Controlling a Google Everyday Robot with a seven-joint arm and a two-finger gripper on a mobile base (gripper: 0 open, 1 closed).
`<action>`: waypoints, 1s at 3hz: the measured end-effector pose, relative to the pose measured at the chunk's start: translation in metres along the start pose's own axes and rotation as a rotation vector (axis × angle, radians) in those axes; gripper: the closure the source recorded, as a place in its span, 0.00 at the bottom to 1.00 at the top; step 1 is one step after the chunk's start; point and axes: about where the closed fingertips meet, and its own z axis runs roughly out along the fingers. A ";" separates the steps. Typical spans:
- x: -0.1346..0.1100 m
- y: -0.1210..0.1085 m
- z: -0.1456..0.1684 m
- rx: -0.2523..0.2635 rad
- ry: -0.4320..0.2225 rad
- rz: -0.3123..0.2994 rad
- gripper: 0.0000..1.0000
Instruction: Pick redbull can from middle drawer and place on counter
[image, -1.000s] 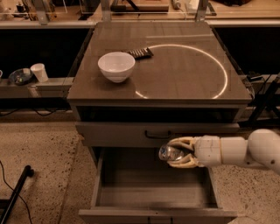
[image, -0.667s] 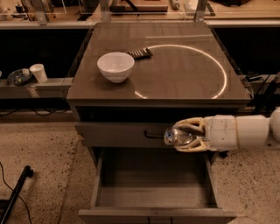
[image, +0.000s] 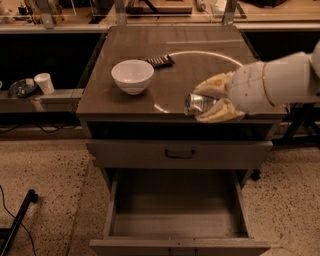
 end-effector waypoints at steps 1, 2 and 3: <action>0.011 -0.052 -0.010 0.008 0.123 0.070 1.00; 0.050 -0.083 0.003 -0.060 0.175 0.238 1.00; 0.076 -0.112 0.038 -0.107 0.200 0.423 1.00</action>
Offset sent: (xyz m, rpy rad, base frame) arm 0.1587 -0.0294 0.0118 -0.0346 0.4376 -0.2639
